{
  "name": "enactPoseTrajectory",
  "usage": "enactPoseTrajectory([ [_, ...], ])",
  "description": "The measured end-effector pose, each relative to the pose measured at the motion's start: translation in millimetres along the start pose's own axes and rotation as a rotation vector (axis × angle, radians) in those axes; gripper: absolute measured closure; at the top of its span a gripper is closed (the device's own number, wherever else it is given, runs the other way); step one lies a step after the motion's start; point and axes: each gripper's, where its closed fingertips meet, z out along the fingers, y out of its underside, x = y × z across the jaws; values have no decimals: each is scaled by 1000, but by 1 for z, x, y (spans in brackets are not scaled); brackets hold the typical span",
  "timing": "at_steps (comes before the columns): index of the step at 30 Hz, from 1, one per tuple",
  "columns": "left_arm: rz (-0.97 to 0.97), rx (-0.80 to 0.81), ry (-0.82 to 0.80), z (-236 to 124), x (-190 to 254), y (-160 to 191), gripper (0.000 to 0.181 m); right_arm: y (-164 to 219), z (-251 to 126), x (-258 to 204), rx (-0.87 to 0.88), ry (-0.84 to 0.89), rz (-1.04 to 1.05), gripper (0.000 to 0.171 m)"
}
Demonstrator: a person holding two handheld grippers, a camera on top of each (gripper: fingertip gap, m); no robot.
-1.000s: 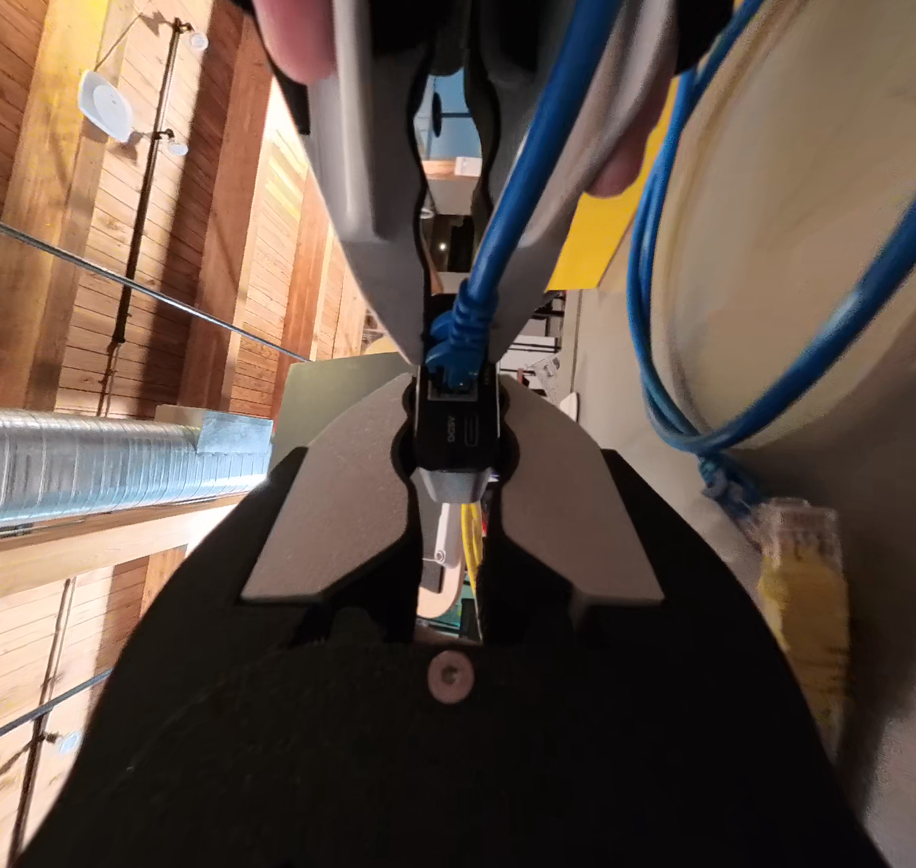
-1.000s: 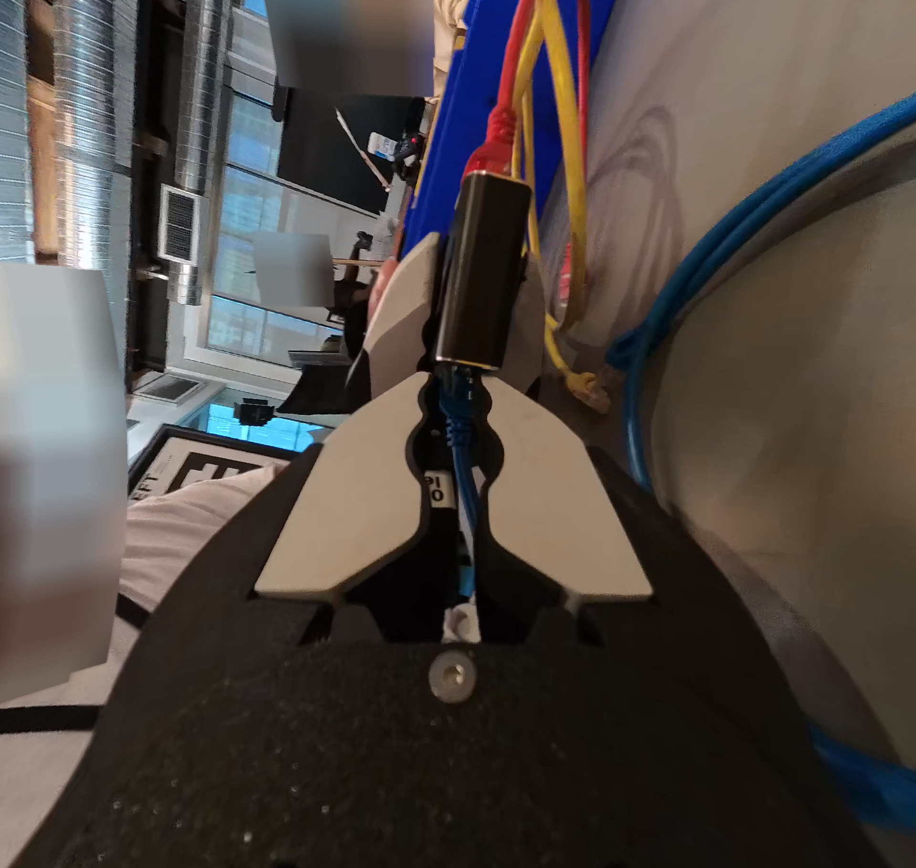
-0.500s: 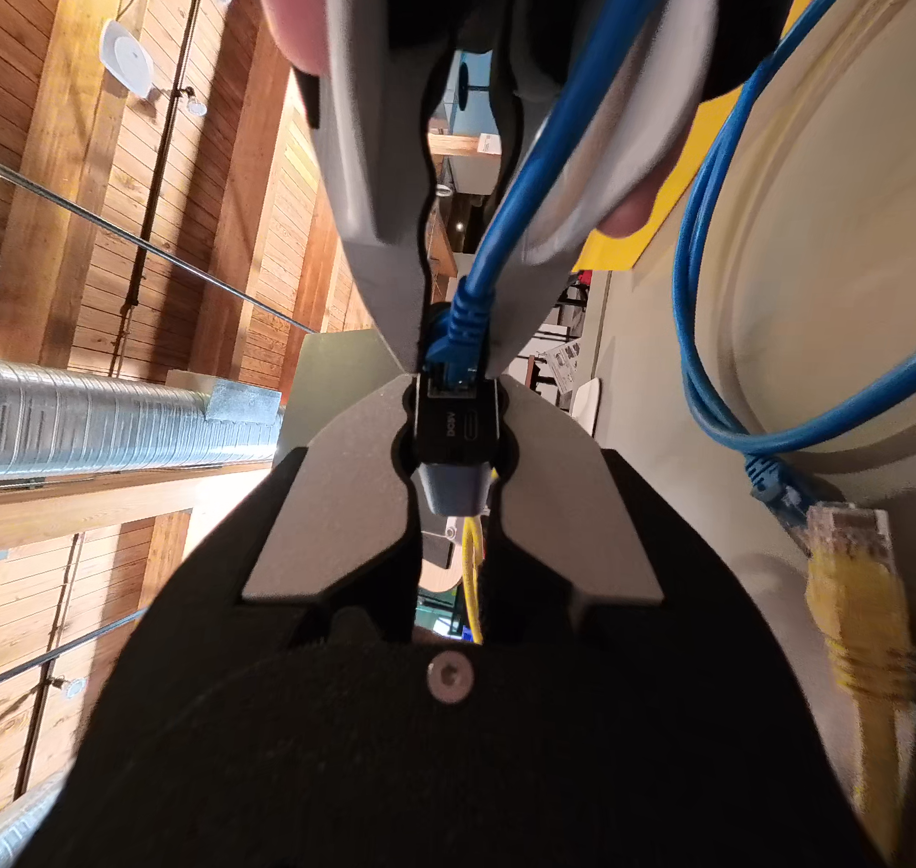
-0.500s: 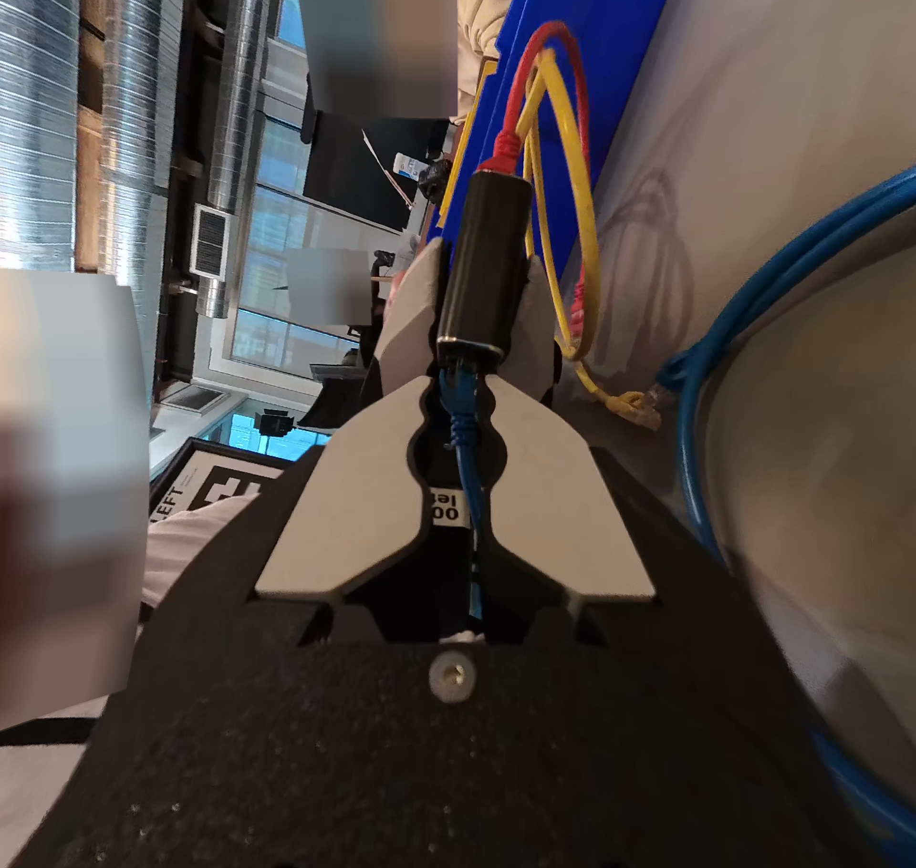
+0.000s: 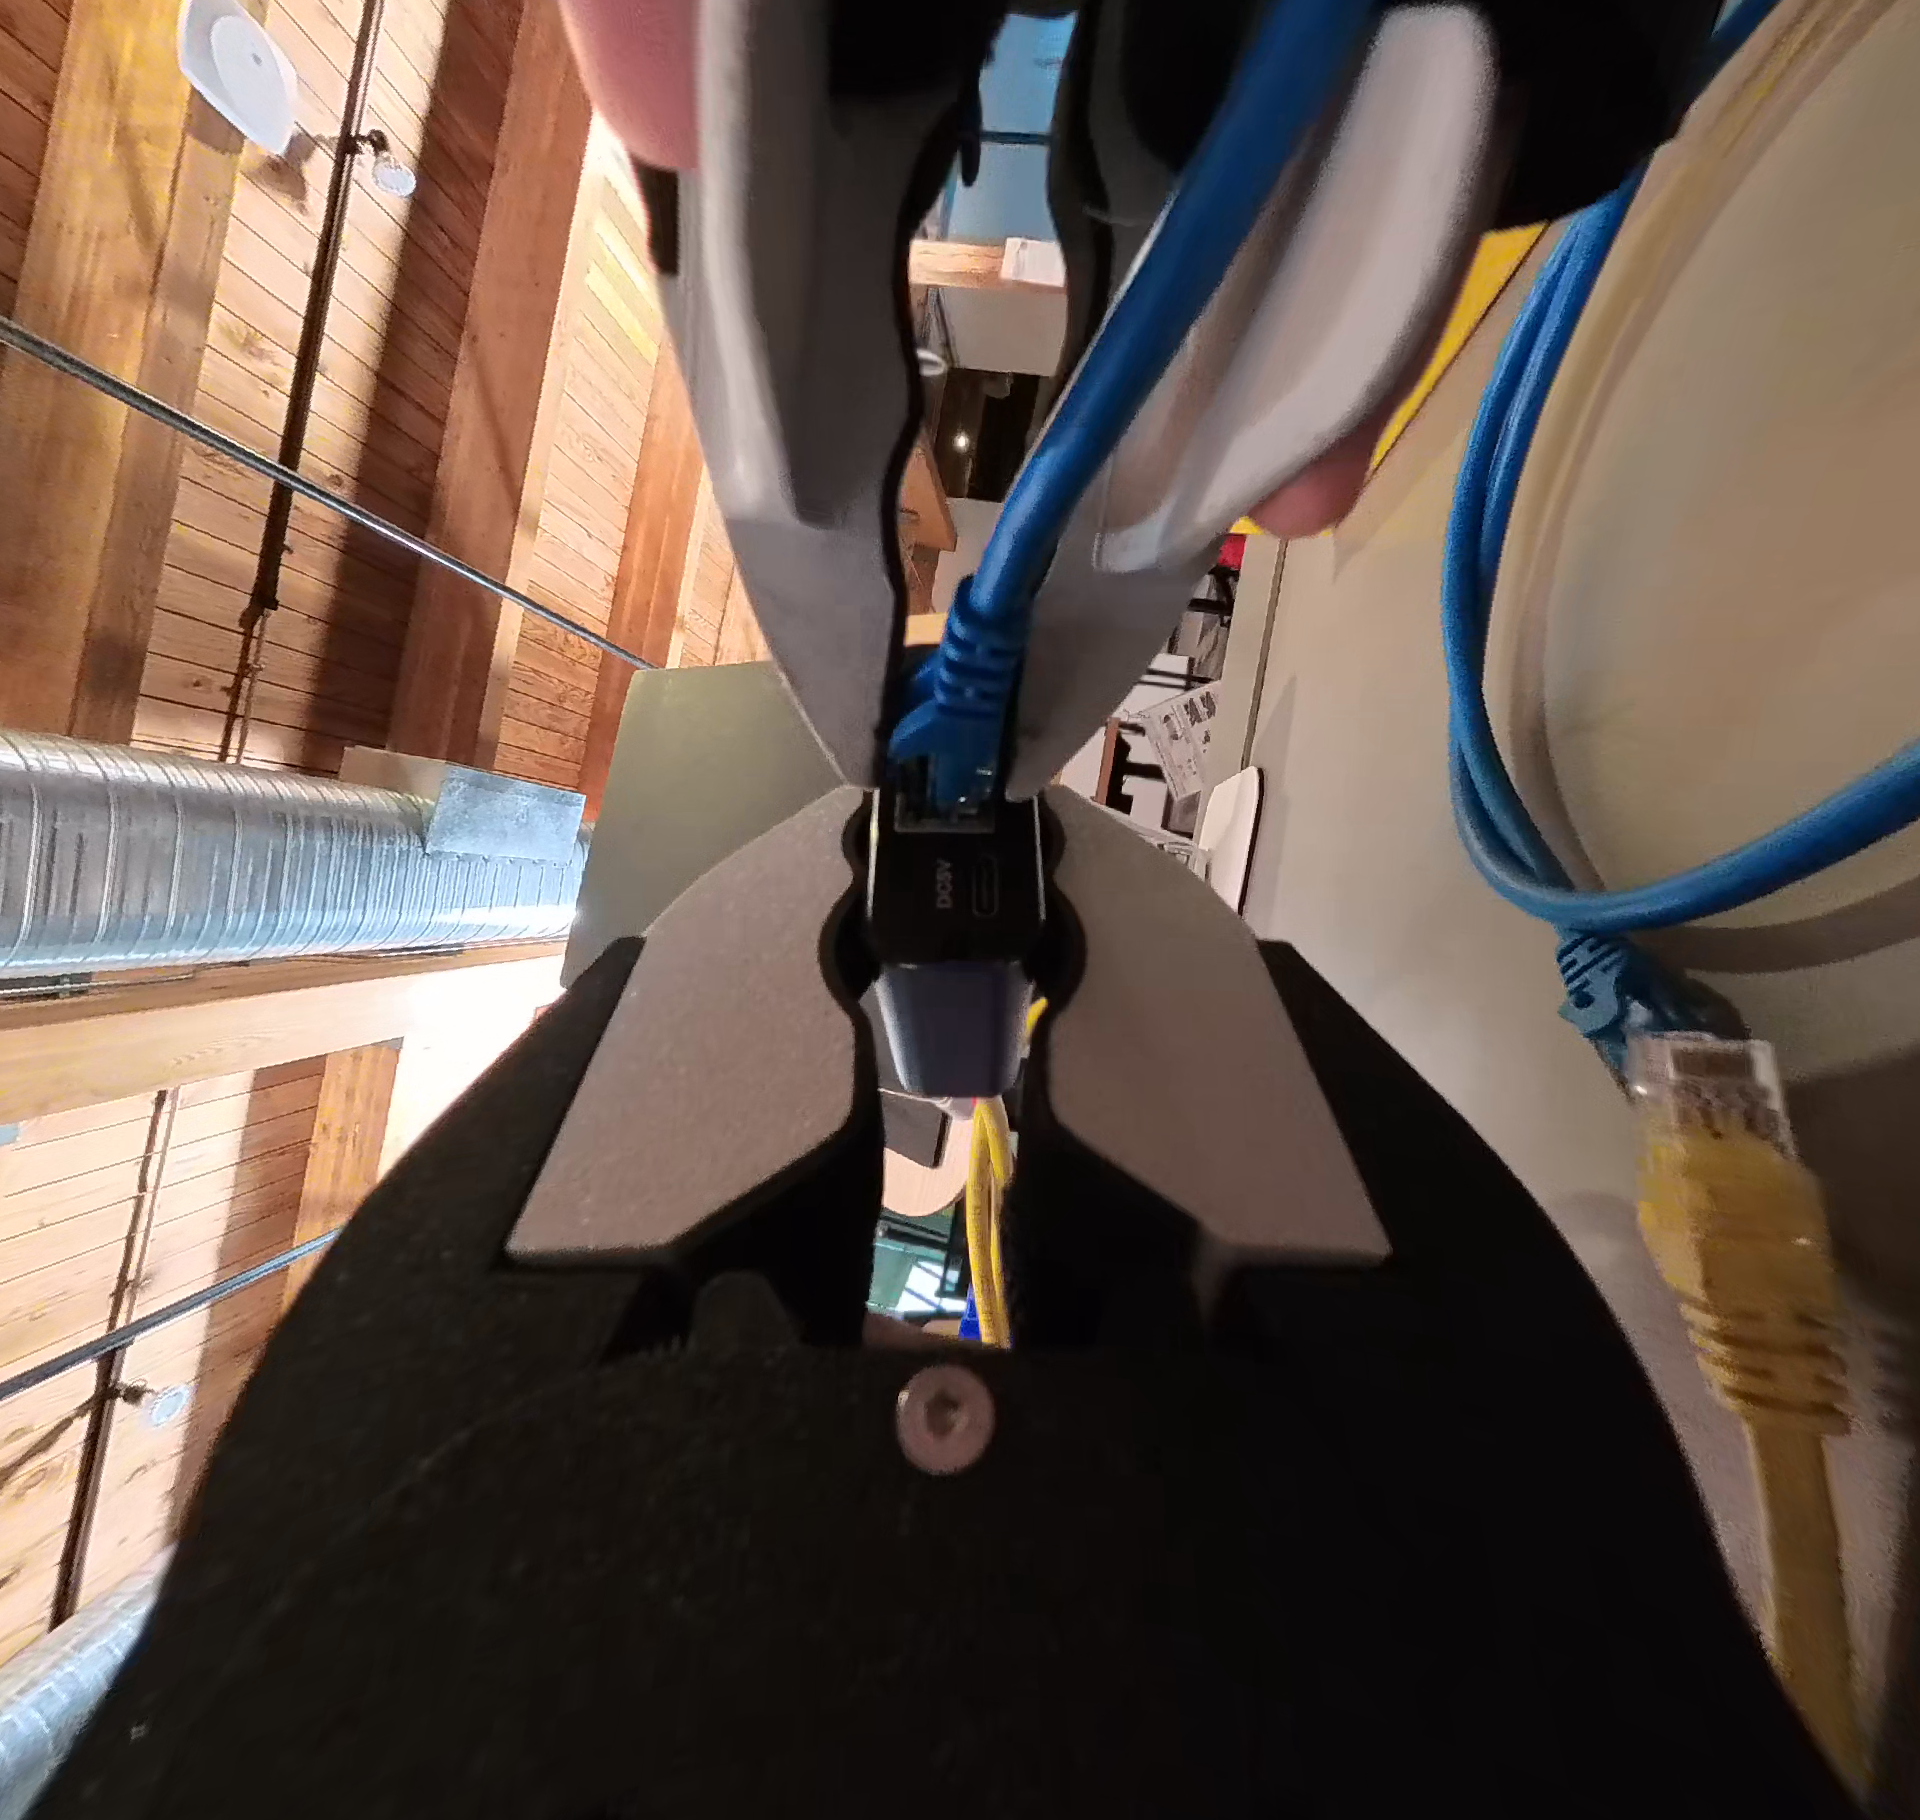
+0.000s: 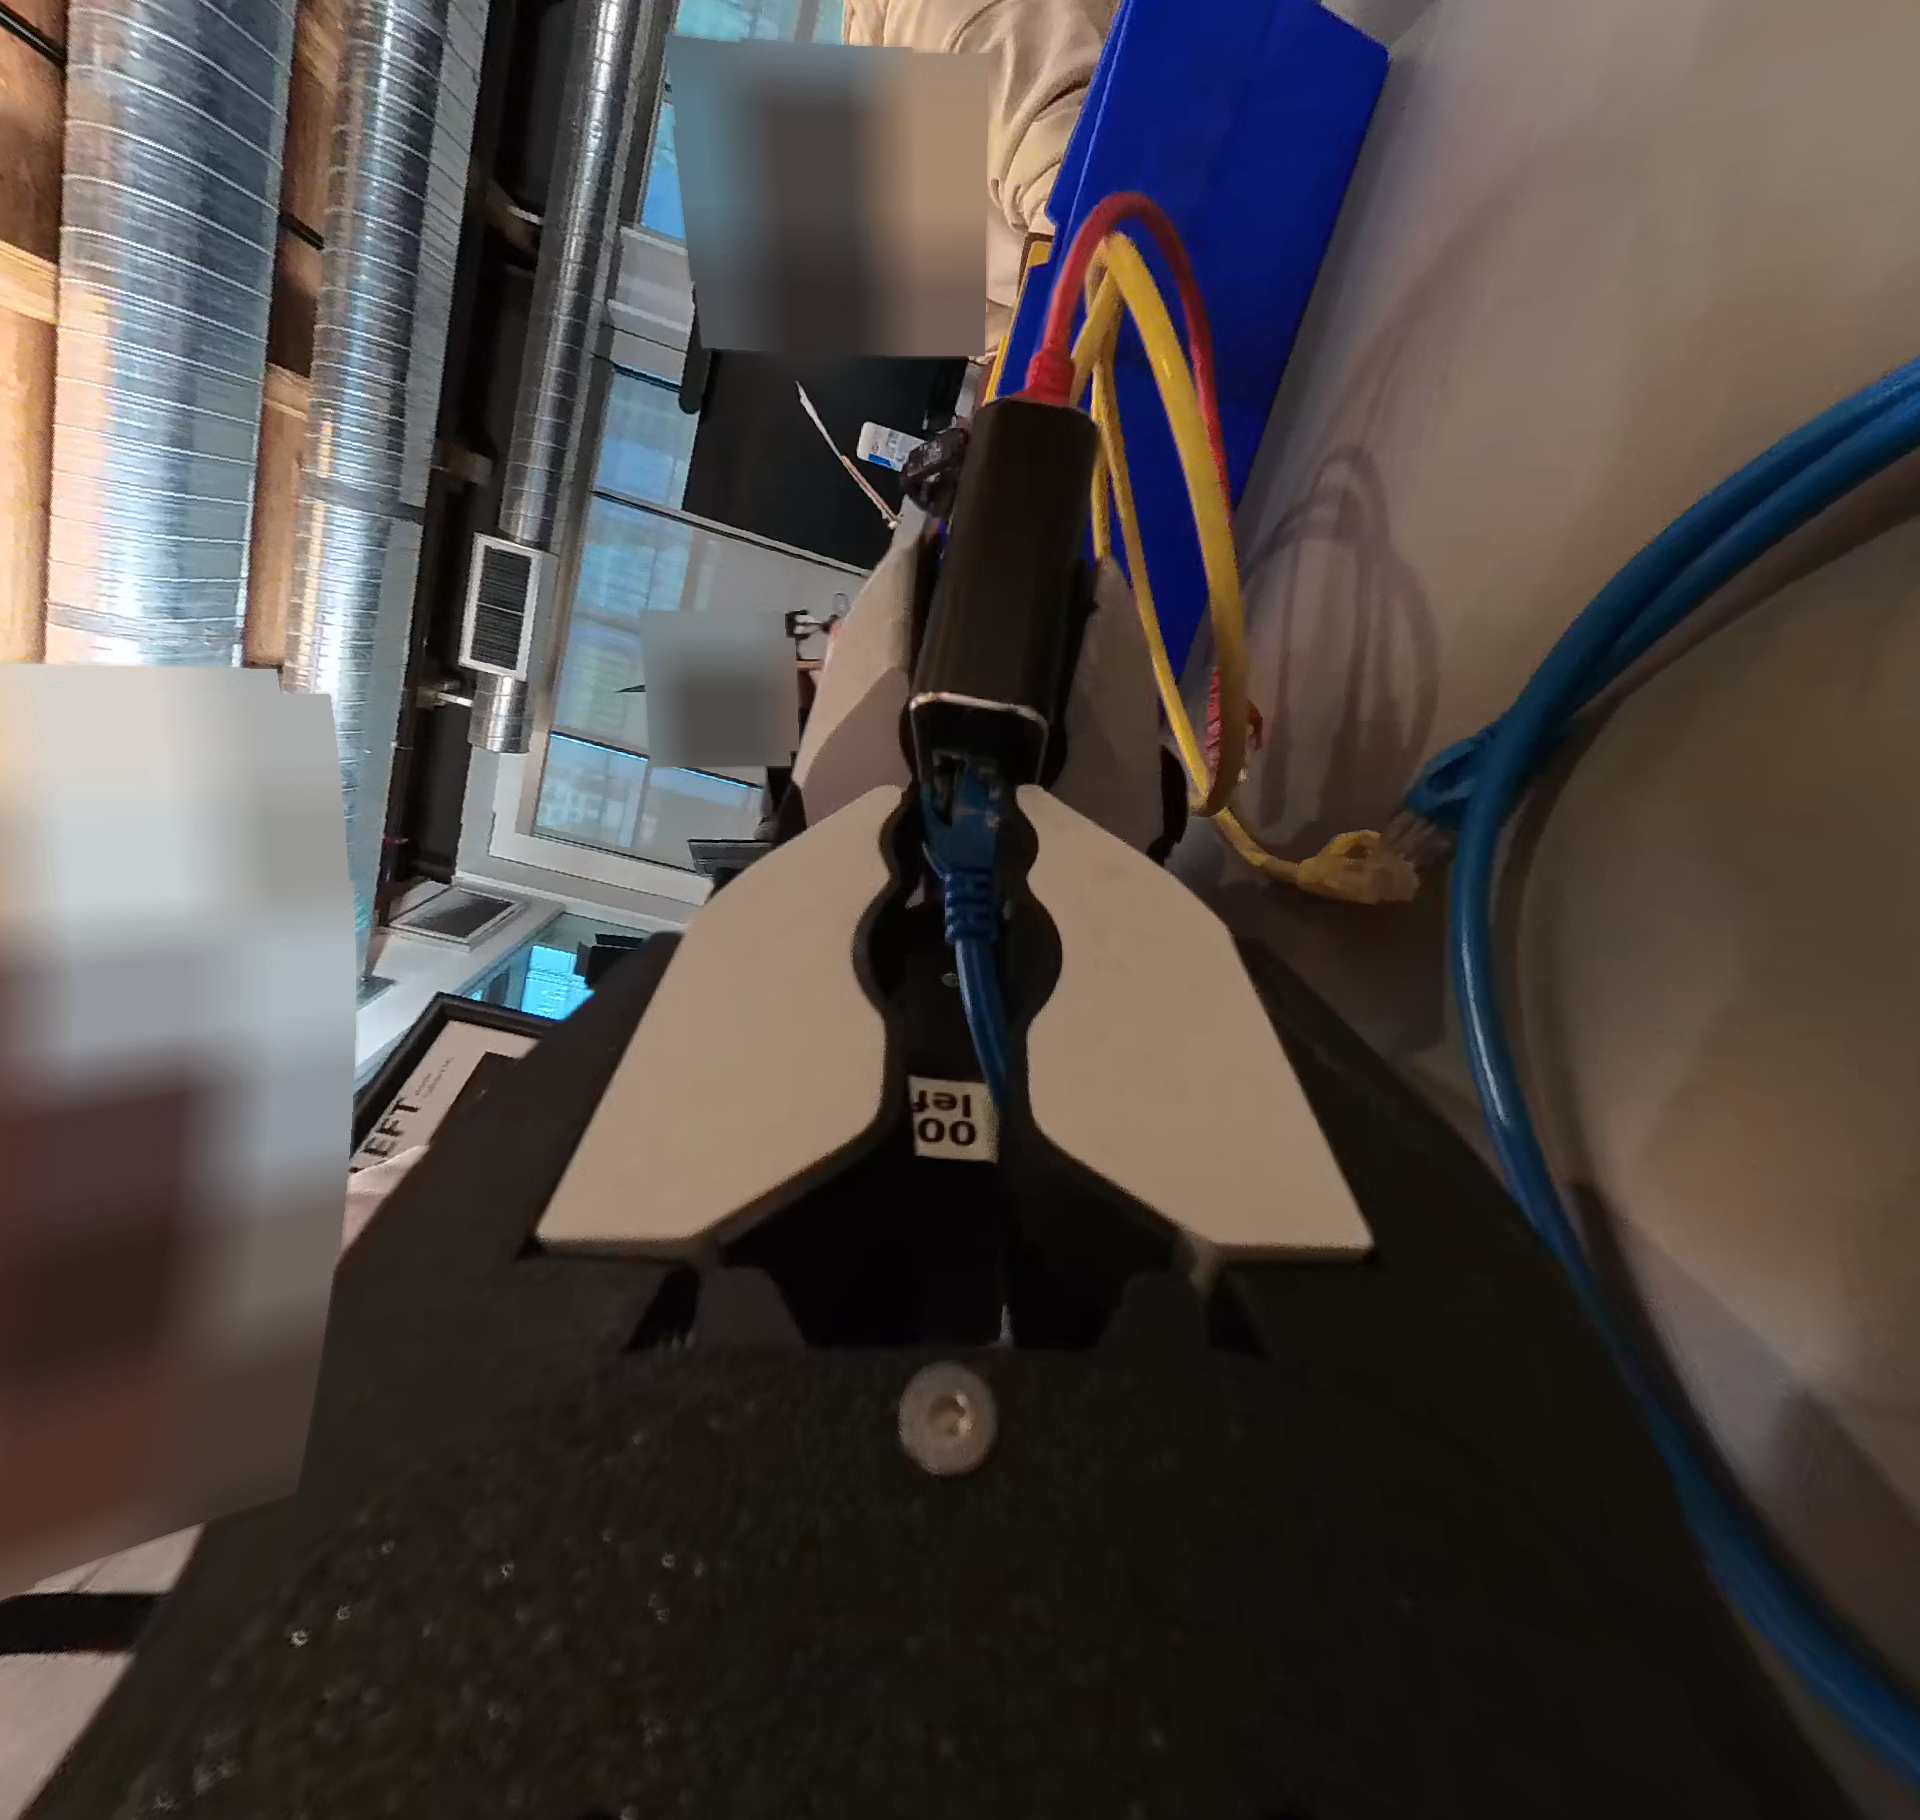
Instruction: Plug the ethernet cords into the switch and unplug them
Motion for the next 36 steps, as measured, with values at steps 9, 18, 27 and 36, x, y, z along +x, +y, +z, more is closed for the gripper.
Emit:
enactPoseTrajectory([
  [9, 4, -25, -5, 1, 0, 1, 156, 0, 1, 4, 11, 28, -102, 158],
  [18, -109, -245, 95, 22, 13, 58, 156, 21, 3, 19, -49, 49, -124, 158],
  [27, -257, -165, 83, 18, -6, 29, 155, 47, -24, 48, -293, 371, -384, 158],
  [36, -404, -190, 166, 19, 7, 54, 155, 138, -30, 31, -497, 252, -223, 132],
])
